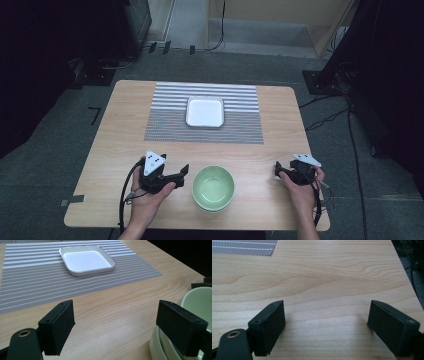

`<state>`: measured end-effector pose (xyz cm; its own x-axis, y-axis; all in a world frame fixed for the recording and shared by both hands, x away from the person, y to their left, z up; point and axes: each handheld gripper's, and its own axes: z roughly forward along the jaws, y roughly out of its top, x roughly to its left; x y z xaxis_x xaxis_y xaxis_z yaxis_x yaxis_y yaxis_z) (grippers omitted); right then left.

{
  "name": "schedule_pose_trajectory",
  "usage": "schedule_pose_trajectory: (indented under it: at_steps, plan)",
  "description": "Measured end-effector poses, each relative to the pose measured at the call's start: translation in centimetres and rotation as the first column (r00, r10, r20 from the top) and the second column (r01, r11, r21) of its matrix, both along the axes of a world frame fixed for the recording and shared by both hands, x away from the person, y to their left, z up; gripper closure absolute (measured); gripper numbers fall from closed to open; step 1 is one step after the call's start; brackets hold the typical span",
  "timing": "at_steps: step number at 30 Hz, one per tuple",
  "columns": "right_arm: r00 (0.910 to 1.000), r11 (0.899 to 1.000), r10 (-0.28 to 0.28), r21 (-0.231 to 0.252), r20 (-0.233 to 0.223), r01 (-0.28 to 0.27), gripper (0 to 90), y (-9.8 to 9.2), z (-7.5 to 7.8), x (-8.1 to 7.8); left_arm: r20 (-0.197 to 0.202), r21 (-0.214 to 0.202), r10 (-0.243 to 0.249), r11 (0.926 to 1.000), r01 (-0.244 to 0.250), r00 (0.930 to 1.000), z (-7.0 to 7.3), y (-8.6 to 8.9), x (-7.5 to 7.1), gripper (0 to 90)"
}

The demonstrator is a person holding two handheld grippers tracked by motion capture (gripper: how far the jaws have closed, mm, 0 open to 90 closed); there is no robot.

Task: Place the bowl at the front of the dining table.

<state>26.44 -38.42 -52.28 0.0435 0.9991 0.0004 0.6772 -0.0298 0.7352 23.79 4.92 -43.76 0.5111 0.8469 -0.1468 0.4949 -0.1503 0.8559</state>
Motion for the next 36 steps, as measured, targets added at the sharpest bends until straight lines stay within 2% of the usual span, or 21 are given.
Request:
schedule_pose_trajectory:
  at_steps: [4, 9, 14, 24, 27, 28, 29, 32, 34, 36]
  plan:
    - [0.9999, 1.000, 0.009, 0.000, 0.009, -0.009, 14.3, 0.5, 0.3, 0.0, 0.006, 0.003, -0.015, 0.9999, 0.015, 0.9999, 0.1, -0.5, -0.3, 15.1]
    - [0.9993, 0.999, 0.009, 0.031, 0.035, -0.010, 14.8, 1.0, 1.0, -0.2, 0.010, 0.009, -0.034, 0.9994, 0.034, 0.9994, 0.1, -1.1, -0.8, 15.1]
    - [0.9983, 0.999, 0.017, 0.041, 0.056, -0.019, 15.4, 1.5, 1.6, -0.5, 0.011, 0.019, -0.052, 0.9985, 0.052, 0.9986, 0.1, -1.7, -1.2, 15.1]
    - [0.9920, 0.995, 0.053, 0.073, 0.115, -0.062, 17.3, 3.5, 2.9, -0.9, 0.004, 0.026, -0.075, 0.9969, 0.075, 0.9972, 0.0, -2.3, -1.6, 16.0]
    - [0.9883, 0.993, 0.070, 0.081, 0.136, -0.081, 17.7, 4.3, 3.6, -1.1, 0.003, 0.031, -0.085, 0.9959, 0.085, 0.9964, -0.1, -2.5, -1.7, 16.0]
    - [0.9867, 0.992, 0.076, 0.085, 0.143, -0.089, 17.7, 4.6, 3.9, -1.2, 0.008, 0.036, -0.080, 0.9962, 0.080, 0.9968, -0.1, -2.6, -1.8, 18.0]
    - [0.9839, 0.991, 0.085, 0.090, 0.157, -0.100, 17.9, 4.8, 4.1, -1.3, 0.014, 0.043, -0.075, 0.9963, 0.074, 0.9971, -0.1, -2.7, -1.9, 25.0]
    - [0.9774, 0.986, 0.106, 0.107, 0.183, -0.127, 19.7, 5.6, 4.9, -1.7, 0.011, 0.047, -0.088, 0.9951, 0.087, 0.9961, -0.2, -2.9, -2.0, 27.2]
    - [0.9697, 0.980, 0.134, 0.120, 0.204, -0.161, 20.7, 6.4, 5.6, -2.0, 0.009, 0.056, -0.093, 0.9942, 0.092, 0.9956, -0.3, -3.1, -2.0, 28.0]
    - [0.9624, 0.974, 0.162, 0.123, 0.218, -0.191, 21.2, 7.1, 6.1, -2.3, 0.008, 0.059, -0.101, 0.9933, 0.100, 0.9949, -0.3, -3.3, -2.1, 33.4]
